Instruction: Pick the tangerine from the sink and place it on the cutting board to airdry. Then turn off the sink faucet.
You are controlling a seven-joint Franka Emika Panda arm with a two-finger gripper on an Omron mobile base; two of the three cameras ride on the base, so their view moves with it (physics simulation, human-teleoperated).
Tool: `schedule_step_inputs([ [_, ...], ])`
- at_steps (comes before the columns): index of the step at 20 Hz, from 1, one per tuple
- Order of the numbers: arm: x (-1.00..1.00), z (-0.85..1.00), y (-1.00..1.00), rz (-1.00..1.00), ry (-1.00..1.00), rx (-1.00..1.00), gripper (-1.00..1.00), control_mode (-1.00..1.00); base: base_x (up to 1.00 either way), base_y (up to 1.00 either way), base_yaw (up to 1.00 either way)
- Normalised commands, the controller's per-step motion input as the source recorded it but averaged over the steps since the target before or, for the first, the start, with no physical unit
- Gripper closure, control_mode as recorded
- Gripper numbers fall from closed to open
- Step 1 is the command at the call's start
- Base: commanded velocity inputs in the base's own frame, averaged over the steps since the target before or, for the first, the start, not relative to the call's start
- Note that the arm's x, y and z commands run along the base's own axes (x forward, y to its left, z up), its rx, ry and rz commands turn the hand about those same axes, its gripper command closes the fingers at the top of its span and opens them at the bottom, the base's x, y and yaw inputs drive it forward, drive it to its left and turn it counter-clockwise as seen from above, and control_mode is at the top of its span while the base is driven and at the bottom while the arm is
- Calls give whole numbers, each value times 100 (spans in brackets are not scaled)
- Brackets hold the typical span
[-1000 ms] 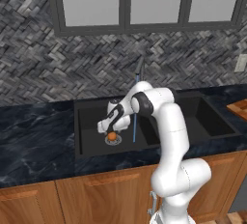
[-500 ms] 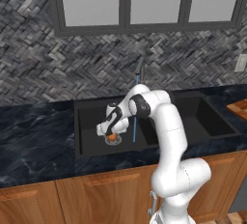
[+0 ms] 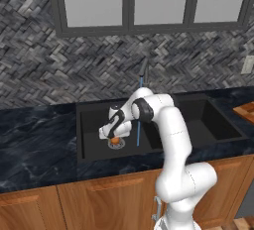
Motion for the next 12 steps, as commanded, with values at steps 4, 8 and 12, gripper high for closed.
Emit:
schedule_step_inputs([
  [4, -15, 1, 0, -4, 0, 1, 100, -100, 0, 0, 0],
  [8, -26, 26, -1, -3, 0, 0, 100, -100, 0, 0, 0],
  [12, -18, 58, 0, -2, 0, 0, 100, -100, 0, 0, 0],
])
